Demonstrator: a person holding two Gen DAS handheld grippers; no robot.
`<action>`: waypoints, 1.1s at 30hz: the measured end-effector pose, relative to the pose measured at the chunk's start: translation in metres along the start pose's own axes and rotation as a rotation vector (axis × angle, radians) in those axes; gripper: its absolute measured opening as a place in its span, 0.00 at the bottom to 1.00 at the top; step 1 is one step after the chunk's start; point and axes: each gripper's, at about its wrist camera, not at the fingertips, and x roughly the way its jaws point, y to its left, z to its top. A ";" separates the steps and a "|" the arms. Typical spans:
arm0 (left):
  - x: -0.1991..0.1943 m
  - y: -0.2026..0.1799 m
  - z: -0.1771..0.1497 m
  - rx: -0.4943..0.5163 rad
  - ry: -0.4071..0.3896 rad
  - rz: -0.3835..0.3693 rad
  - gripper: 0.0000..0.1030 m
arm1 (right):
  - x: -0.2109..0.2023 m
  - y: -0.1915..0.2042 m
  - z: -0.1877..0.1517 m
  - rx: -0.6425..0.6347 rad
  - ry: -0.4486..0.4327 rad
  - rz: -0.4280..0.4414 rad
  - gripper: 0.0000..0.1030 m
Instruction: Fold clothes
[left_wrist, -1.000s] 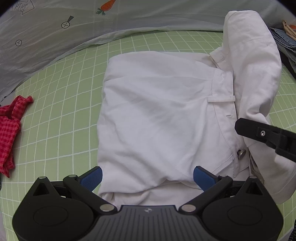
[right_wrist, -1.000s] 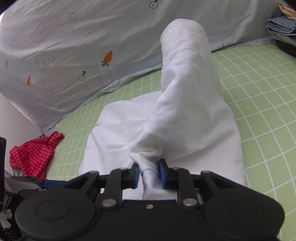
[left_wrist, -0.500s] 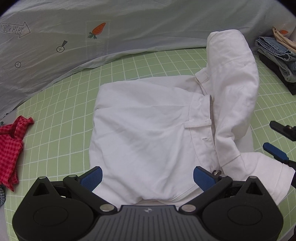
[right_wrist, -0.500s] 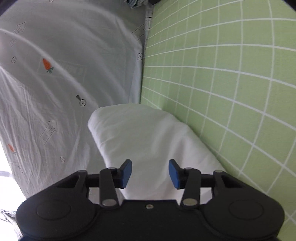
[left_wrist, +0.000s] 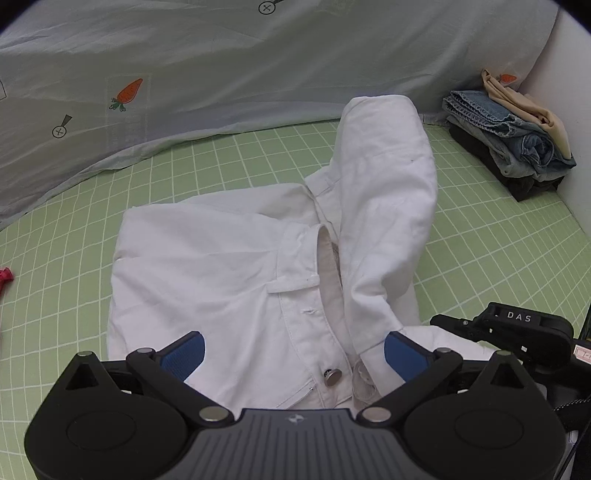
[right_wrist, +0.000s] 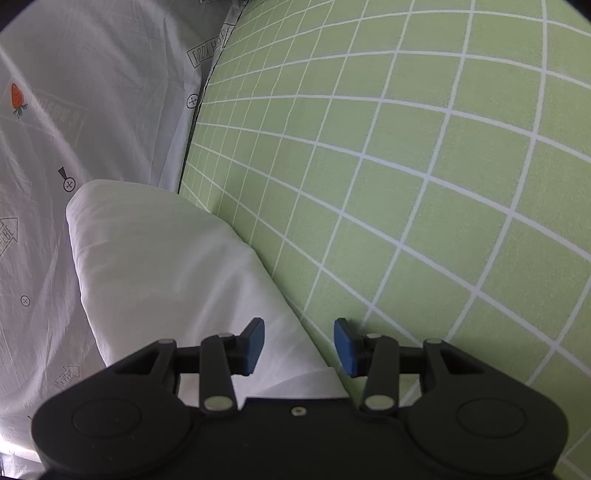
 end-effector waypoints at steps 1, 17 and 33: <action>-0.002 0.000 0.002 -0.010 -0.008 -0.020 0.99 | 0.000 0.000 0.001 -0.003 0.001 -0.001 0.41; 0.028 -0.026 0.021 0.005 0.022 -0.093 0.88 | 0.008 0.013 -0.004 -0.096 0.017 -0.041 0.39; 0.033 0.001 0.014 -0.115 0.023 -0.168 0.11 | 0.000 0.032 -0.008 -0.161 -0.026 -0.092 0.72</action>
